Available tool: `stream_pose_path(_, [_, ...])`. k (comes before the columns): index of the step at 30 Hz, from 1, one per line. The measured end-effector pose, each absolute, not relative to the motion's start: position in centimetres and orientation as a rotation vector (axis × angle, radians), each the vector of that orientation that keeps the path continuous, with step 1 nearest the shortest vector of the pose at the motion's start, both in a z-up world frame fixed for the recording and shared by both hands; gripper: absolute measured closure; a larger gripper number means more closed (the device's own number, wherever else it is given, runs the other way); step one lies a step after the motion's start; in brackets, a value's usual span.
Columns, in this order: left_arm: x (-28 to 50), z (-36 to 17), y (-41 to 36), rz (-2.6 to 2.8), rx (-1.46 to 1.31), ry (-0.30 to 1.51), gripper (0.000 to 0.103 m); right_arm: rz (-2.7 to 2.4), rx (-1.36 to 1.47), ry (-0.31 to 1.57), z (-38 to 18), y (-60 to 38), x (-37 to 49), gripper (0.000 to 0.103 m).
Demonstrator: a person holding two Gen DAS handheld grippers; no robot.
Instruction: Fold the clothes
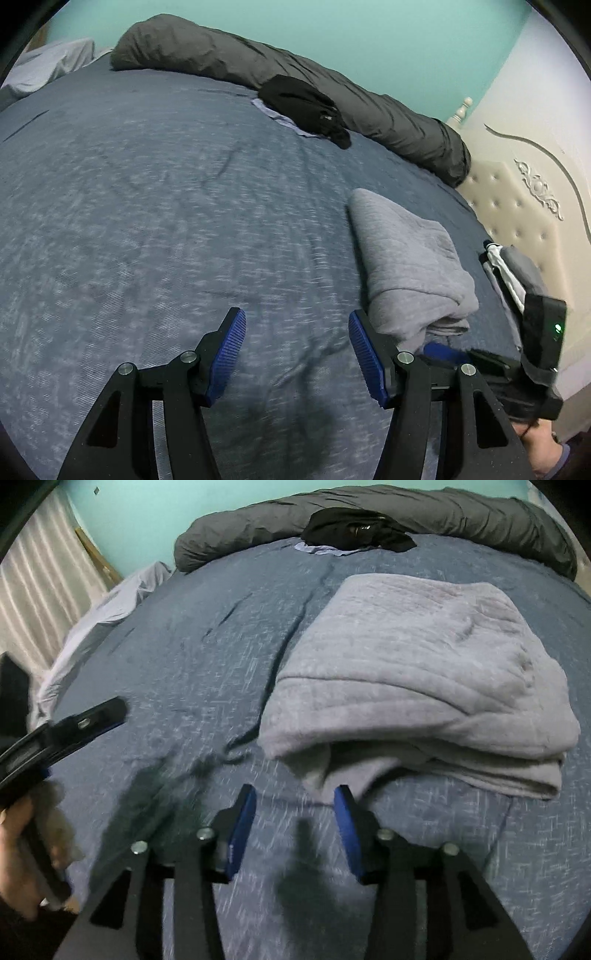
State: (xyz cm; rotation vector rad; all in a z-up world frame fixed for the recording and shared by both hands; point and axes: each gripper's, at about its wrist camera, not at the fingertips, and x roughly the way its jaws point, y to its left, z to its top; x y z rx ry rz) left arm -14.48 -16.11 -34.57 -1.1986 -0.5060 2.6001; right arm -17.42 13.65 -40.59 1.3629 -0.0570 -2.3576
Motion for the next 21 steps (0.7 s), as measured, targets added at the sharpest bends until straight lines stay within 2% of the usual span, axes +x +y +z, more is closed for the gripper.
stream_pose_path(5, [-13.9,-34.2,-17.9,2.616,-1.182,-0.545,0.041,-2.419,1.378,-0.091,-41.9,11.7,-19.4,0.047])
stream_pose_path(11, [-13.7,-34.0,-18.4,2.620,-1.175,-0.555,0.041,-2.469,1.399,-0.072,-43.4,9.9,-21.1,0.048])
stream_pose_path(12, [-13.7,-34.0,-18.4,2.622,-1.174,-0.554,0.041,-2.485,1.397,-0.057,-43.6,10.0,-21.2,0.061])
stream_pose_path(15, [-13.7,-33.9,-18.7,2.625,-1.175,-0.558,0.041,-2.497,1.387,-0.069,-43.6,11.0,-21.2,0.088])
stream_pose_path(21, [-13.7,-33.9,-18.4,2.625,-1.175,-0.556,0.041,-2.483,1.303,-0.066,-41.8,12.7,-19.3,0.094])
